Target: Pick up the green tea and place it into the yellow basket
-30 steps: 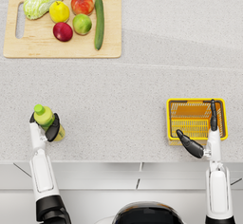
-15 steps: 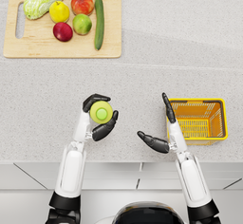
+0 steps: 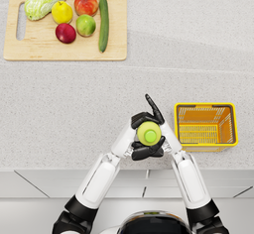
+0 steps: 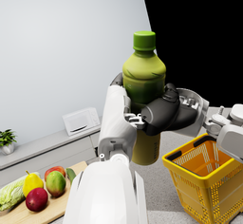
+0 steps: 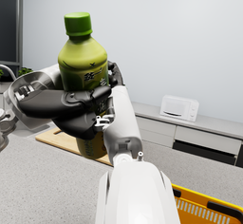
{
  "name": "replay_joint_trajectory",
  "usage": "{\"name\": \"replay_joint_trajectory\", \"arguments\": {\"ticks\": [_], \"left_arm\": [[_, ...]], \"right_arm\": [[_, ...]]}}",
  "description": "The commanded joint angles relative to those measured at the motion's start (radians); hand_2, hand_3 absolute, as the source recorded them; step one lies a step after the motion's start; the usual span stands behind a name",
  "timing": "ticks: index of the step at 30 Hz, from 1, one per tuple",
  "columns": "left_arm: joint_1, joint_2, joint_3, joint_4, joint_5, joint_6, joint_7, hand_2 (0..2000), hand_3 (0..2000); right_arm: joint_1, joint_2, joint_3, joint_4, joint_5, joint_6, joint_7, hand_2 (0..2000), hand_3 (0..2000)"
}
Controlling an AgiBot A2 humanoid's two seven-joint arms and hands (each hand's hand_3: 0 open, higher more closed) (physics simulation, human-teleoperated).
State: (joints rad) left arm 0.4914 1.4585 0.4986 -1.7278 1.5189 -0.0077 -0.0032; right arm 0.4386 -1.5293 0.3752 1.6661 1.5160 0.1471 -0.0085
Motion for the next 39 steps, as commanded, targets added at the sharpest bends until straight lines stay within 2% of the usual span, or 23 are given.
{"name": "replay_joint_trajectory", "arguments": {"ticks": [1, 2, 4, 5, 6, 8, 10, 12, 14, 16, 20, 22, 23, 25, 27, 30, 31, 32, 34, 35, 36, 37, 39], "left_arm": [[0.002, -0.005, 0.047, -0.010, 0.001, 0.001, -0.003, 2000, 2000], [0.002, -0.013, 0.050, -0.011, 0.000, -0.007, -0.007, 2000, 2000], [0.008, -0.019, 0.056, -0.012, -0.001, -0.021, -0.007, 2000, 2000], [0.004, -0.029, 0.061, -0.016, -0.002, -0.035, -0.006, 639, 1673], [-0.004, -0.041, 0.058, -0.036, -0.003, -0.009, -0.005, 0, 1347], [-0.009, -0.055, 0.051, -0.065, -0.002, 0.015, 0.000, 0, 693], [-0.042, -0.091, -0.012, -0.117, -0.002, 0.024, 0.003, 0, 40], [-0.082, -0.121, -0.165, -0.138, -0.003, 0.018, 0.003, 0, 0], [-0.120, -0.125, -0.329, -0.116, -0.004, 0.013, 0.003, 0, 0], [-0.117, -0.111, -0.479, -0.081, -0.004, 0.010, 0.003, 0, 0], [-0.125, -0.106, -0.599, -0.042, -0.005, 0.008, 0.003, 0, 0], [-0.134, -0.103, -0.640, -0.038, -0.005, 0.008, 0.003, 0, 0], [-0.145, -0.102, -0.654, -0.041, -0.005, 0.008, 0.003, 0, 0], [-0.152, -0.099, -0.673, -0.030, -0.005, 0.008, 0.003, 0, 0], [-0.154, -0.098, -0.683, -0.032, -0.006, 0.008, 0.003, 0, 0], [-0.160, -0.096, -0.667, -0.031, -0.006, 0.008, 0.003, 0, 0], [-0.147, -0.098, -0.680, -0.037, -0.006, 0.008, 0.003, 0, 0], [-0.143, -0.098, -0.673, -0.028, -0.006, 0.008, 0.003, 0, 0], [-0.131, -0.099, -0.656, -0.027, -0.006, 0.008, 0.003, 0, 0], [-0.115, -0.101, -0.638, -0.021, -0.006, 0.008, 0.003, 0, 0], [-0.091, -0.104, -0.626, -0.016, -0.006, 0.008, 0.003, 0, 0], [-0.052, -0.109, -0.617, -0.007, -0.006, 0.008, 0.003, 0, 0], [0.030, -0.138, -0.599, 0.008, -0.005, 0.008, 0.003, 0, 0]], "right_arm": [[0.046, -0.019, -0.003, 0.008, 0.003, 0.104, 0.001, 2000, 653], [0.047, -0.012, 0.011, 0.003, 0.003, 0.189, 0.002, 2000, 980], [0.053, -0.004, 0.019, 0.004, 0.001, 0.221, 0.000, 2000, 1633], [0.055, 0.002, 0.024, 0.004, 0.001, 0.238, 0.002, 2000, 1960], [0.057, 0.004, 0.022, 0.007, 0.000, 0.225, -0.002, 2000, 2000], [0.062, 0.002, 0.016, 0.006, -0.002, 0.195, -0.004, 2000, 2000], [0.056, 0.004, -0.027, 0.019, -0.003, 0.180, 0.000, 2000, 2000], [0.064, -0.005, -0.148, 0.040, -0.002, 0.139, 0.005, 2000, 2000], [0.082, -0.008, -0.268, 0.069, -0.002, 0.071, 0.007, 2000, 2000], [0.074, -0.001, -0.369, 0.094, -0.002, 0.033, 0.007, 2000, 2000], [0.033, 0.000, -0.492, 0.112, -0.002, 0.025, 0.011, 2000, 2000], [0.028, 0.002, -0.517, 0.105, -0.003, 0.076, 0.010, 2000, 2000], [0.025, 0.002, -0.524, 0.091, -0.003, 0.050, 0.005, 2000, 2000], [0.014, 0.002, -0.537, 0.059, -0.003, 0.050, -0.097, 2000, 2000], [0.008, 0.003, -0.545, 0.008, -0.003, 0.092, -0.216, 2000, 2000], [0.003, 0.005, -0.554, -0.065, -0.003, 0.076, -0.294, 2000, 2000], [0.004, 0.006, -0.552, -0.080, -0.002, 0.093, -0.309, 639, 1673], [-0.004, 0.005, -0.553, -0.078, -0.002, 0.103, -0.322, 0, 1347], [-0.008, 0.005, -0.535, -0.059, -0.003, 0.058, -0.331, 0, 693], [-0.004, 0.006, -0.519, -0.043, -0.003, 0.000, -0.235, 0, 367], [-0.002, 0.007, -0.505, -0.016, -0.003, -0.042, -0.166, 0, 40], [0.011, 0.012, -0.496, 0.028, -0.003, -0.072, -0.117, 0, 0], [0.059, 0.030, -0.496, 0.092, -0.003, -0.108, -0.056, 0, 0]]}}
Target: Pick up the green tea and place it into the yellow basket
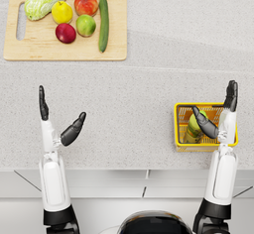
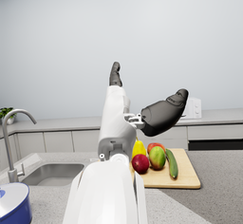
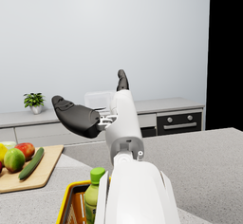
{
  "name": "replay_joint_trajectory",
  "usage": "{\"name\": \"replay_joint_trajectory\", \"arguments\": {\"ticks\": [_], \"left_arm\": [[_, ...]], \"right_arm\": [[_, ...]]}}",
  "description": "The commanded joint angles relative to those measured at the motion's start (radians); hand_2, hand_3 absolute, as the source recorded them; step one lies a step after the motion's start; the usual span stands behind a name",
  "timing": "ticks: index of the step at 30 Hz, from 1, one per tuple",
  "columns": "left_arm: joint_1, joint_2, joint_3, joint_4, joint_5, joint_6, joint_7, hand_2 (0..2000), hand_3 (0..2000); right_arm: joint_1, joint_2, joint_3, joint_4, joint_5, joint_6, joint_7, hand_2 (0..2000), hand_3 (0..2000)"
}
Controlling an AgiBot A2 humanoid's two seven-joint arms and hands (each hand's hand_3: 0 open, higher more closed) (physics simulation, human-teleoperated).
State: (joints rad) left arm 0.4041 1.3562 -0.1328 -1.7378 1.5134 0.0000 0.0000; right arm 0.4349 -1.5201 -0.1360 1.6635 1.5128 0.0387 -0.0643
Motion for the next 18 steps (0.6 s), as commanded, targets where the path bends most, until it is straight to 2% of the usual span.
{"name": "replay_joint_trajectory", "arguments": {"ticks": [1, 4, 7, 18], "left_arm": [[0.149, -0.044, 0.035, 0.019, 0.000, 0.000, 0.000, 0, 0], [0.194, -0.035, 0.004, 0.046, 0.000, 0.000, 0.000, 0, 0], [0.185, -0.032, -0.037, 0.068, 0.000, 0.000, 0.000, 0, 0], [0.150, -0.024, -0.048, 0.077, 0.000, 0.000, 0.000, 0, 0]], "right_arm": [[0.079, 0.029, 0.008, 0.112, 0.000, -0.011, 0.018, 0, 0], [0.115, 0.044, -0.041, 0.114, 0.000, -0.028, 0.047, 0, 0], [0.105, 0.044, -0.099, 0.100, 0.000, -0.035, 0.058, 0, 0], [0.076, 0.038, -0.102, 0.078, 0.000, -0.039, 0.064, 0, 0]]}}
